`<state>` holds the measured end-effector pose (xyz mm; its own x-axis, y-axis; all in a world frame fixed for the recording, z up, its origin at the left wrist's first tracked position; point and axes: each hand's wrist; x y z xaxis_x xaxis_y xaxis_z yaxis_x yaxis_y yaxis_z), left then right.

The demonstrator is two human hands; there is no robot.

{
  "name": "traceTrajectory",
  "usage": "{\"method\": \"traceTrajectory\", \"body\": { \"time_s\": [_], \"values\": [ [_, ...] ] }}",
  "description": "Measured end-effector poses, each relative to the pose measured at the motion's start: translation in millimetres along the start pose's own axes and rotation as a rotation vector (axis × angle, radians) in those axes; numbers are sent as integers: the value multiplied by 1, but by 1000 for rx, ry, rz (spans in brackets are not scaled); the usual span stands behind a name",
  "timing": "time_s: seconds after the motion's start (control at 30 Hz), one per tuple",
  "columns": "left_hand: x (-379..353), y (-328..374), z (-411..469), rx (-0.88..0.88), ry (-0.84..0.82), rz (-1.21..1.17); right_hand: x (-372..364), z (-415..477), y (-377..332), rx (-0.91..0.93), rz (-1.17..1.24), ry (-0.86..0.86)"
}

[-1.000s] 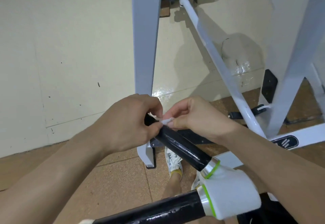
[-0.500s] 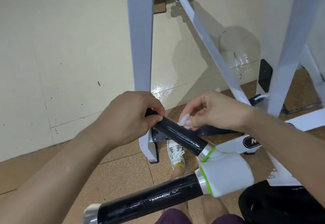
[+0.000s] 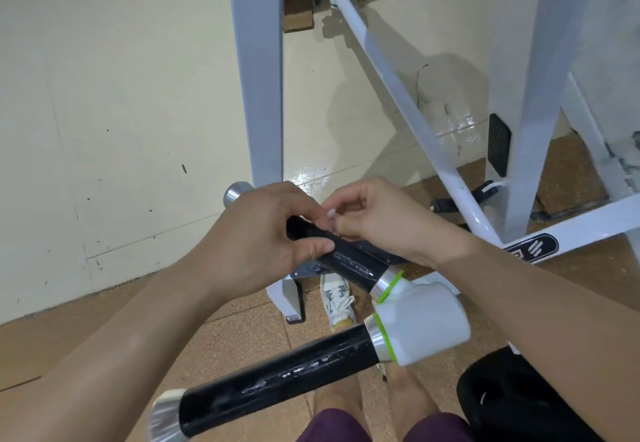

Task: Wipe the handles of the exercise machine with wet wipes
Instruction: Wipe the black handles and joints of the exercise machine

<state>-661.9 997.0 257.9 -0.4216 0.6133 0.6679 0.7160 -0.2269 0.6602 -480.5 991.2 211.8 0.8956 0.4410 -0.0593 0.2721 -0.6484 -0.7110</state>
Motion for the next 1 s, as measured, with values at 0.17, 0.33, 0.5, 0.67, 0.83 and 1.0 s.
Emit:
{"method": "traceTrajectory", "body": {
  "time_s": [0.17, 0.33, 0.5, 0.67, 0.83, 1.0],
  "values": [
    [-3, 3, -2, -1, -20, -8, 23, -24, 5, -19, -60, -38],
    [-1, 7, 1, -3, -44, -47, 23, -23, 5, -22, -57, 17],
    [-4, 13, 2, -26, -70, -72, 27, -40, 2, -22, -148, 39],
    [-7, 19, 3, -30, -71, -81, 34, -50, 1, -46, -73, 4],
    [-14, 32, 5, -61, -37, -79, 22, -49, 17, -87, 154, -3],
    [-20, 35, -2, -96, -55, -90, 46, -77, 6, -18, -55, -19]
  ]
}}
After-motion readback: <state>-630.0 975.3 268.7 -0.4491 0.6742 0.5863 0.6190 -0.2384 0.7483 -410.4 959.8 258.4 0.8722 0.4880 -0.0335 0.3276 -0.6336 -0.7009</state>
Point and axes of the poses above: each hand's wrist, its own z-axis towards the middle knuckle, its own x-axis out of the back of the hand, y = z × x, and after that the axes turned 9 degrees about -x, right-handed
